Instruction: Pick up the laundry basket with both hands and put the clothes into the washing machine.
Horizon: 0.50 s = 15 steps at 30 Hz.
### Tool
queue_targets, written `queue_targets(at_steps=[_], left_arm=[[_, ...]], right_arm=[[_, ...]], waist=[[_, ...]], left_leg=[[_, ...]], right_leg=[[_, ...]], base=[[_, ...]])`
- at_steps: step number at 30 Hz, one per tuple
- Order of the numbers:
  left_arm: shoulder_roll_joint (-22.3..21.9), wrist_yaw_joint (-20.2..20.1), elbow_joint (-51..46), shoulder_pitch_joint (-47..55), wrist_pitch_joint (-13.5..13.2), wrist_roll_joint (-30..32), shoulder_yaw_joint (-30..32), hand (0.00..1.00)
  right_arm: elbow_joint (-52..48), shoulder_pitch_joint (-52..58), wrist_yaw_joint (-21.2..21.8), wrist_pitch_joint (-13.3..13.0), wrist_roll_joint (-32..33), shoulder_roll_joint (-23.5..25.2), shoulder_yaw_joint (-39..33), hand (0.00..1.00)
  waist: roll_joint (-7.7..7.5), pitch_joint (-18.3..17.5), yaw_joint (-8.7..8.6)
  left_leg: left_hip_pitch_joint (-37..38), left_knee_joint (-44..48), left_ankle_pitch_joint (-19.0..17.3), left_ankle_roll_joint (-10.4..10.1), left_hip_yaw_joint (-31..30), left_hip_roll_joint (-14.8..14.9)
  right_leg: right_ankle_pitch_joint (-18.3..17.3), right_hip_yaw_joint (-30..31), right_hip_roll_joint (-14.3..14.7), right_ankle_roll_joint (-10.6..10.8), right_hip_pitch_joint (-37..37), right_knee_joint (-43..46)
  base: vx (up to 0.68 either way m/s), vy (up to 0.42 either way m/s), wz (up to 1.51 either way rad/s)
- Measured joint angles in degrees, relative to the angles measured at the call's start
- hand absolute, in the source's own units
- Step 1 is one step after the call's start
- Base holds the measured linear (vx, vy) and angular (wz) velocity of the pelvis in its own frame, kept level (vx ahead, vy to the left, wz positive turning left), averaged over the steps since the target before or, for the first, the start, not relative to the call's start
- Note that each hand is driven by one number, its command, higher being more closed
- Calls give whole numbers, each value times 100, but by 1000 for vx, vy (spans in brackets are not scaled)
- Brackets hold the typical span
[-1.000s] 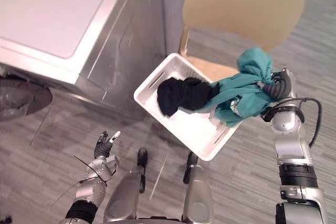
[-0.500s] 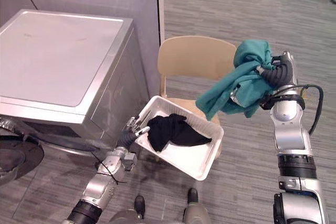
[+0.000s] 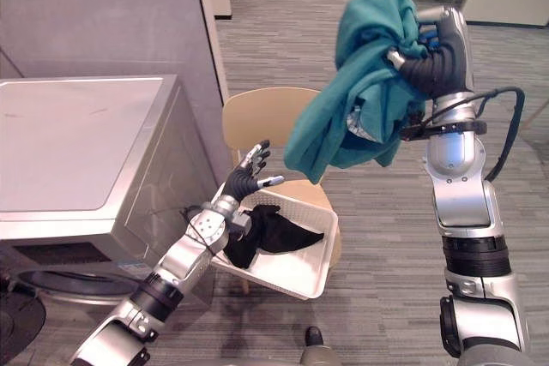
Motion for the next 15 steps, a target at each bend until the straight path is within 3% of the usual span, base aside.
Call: queue_targets(at_steps=[7,15], left_arm=[[-221,285,1082,-1171,24,13,-204,0],[-334,564,1258,-1910,27,-5,-382,0]], right_arm=[[-102,-335,-10,-120,42,95,467,100],[-360,-334,-6,-134,112,472,705,100]], waist=[[-3,-30,-150],[2,-32,-191]], left_leg=[[101,-76,-8,-12,209,-5],[105,-75,-16,-17,240,-11]], right_leg=[[67,205,49,13,-13,-80],[83,249,54,20,-17,-115]], base=[[2,-7,-16],[6,-3,-3]])
